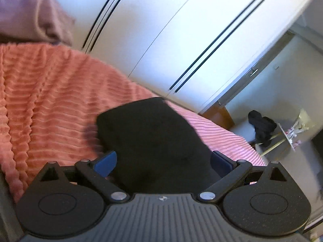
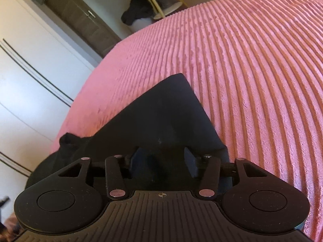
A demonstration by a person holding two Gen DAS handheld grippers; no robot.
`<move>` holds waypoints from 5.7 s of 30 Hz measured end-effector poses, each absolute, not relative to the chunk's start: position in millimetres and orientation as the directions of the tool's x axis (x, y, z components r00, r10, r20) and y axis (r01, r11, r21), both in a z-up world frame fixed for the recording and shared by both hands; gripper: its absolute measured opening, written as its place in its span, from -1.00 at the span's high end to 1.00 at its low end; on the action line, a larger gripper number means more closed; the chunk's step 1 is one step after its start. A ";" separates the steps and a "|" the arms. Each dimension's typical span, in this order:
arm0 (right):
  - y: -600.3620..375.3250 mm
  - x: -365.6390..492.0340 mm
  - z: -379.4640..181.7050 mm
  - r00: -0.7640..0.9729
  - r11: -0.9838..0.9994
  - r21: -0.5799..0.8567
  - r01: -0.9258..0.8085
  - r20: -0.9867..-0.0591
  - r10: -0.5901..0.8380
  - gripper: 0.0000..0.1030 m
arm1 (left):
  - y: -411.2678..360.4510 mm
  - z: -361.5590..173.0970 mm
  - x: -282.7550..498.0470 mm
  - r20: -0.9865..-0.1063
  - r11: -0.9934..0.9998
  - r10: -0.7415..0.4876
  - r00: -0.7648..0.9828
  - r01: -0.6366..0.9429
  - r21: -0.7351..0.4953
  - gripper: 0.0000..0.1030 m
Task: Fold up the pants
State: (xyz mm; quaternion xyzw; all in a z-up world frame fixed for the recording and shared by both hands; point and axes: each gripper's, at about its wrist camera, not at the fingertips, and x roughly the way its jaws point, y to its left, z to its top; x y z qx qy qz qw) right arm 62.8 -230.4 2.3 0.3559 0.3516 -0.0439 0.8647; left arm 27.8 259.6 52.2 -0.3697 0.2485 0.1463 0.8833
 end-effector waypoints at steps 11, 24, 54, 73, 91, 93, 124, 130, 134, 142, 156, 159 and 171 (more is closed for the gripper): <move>-230.3 64.7 0.9 0.764 0.729 0.612 0.307 -0.615 0.194 -0.28 | 304.4 -14.7 67.5 -0.568 0.510 -0.081 0.819 -0.456 -0.729 -0.92; -229.4 72.0 1.6 0.768 0.755 0.590 0.286 -0.612 0.187 -0.38 | 315.6 6.2 45.2 -0.482 0.498 -0.132 0.866 -0.363 -0.788 0.46; -244.4 26.6 25.8 0.852 0.629 0.751 0.202 -0.451 0.265 -0.43 | -41.2 101.5 -13.9 -0.566 0.839 -0.533 0.629 0.477 -0.261 -0.78; -207.7 59.6 6.0 0.636 0.605 0.775 0.185 -0.563 0.527 -0.57 | 93.9 56.8 39.1 -0.765 0.928 -0.141 0.628 -0.185 -0.322 -0.92; -181.3 98.6 -14.7 0.597 0.519 0.845 0.126 -0.482 0.641 -0.32 | 96.1 33.4 45.7 -0.743 0.880 -0.211 0.635 -0.208 -0.428 -0.92; -173.0 101.1 -10.5 0.603 0.548 0.826 0.131 -0.505 0.617 -0.26 | 96.3 32.4 46.9 -0.743 0.879 -0.203 0.638 -0.215 -0.426 -0.92; -226.0 9.9 56.2 0.733 0.697 0.630 0.343 -0.643 0.221 0.03 | 94.2 42.7 35.3 -0.753 0.914 -0.173 0.634 -0.182 -0.363 -0.92; -217.9 -6.4 65.3 0.741 0.780 0.467 0.416 -0.672 0.007 -0.21 | 83.8 47.1 33.1 -0.744 0.931 -0.175 0.645 -0.137 -0.338 -0.92; -202.5 -6.6 89.5 0.802 0.812 0.503 0.295 -0.593 0.076 0.00 | 74.8 60.9 23.2 -0.661 0.938 -0.174 0.730 -0.082 -0.337 -0.92; -159.5 21.0 50.3 0.666 0.859 0.458 0.229 -0.717 0.205 0.55 | 39.1 62.0 21.4 -0.628 0.925 -0.346 0.697 0.143 -0.351 -0.92; -157.5 34.3 50.0 0.576 0.866 0.408 0.289 -0.797 0.183 0.81 | 21.7 46.6 44.3 -0.793 0.954 -0.299 0.530 0.140 -0.266 -0.92; -152.3 42.7 77.0 0.632 0.876 0.442 0.191 -0.739 0.235 0.57 | 26.3 77.0 41.7 -0.702 0.936 -0.341 0.625 0.154 -0.317 -0.92; -136.1 156.5 66.8 0.561 0.969 0.152 0.196 -0.828 0.017 0.54 | -46.1 46.0 179.0 -0.795 0.980 -0.197 0.574 0.141 -0.142 -0.93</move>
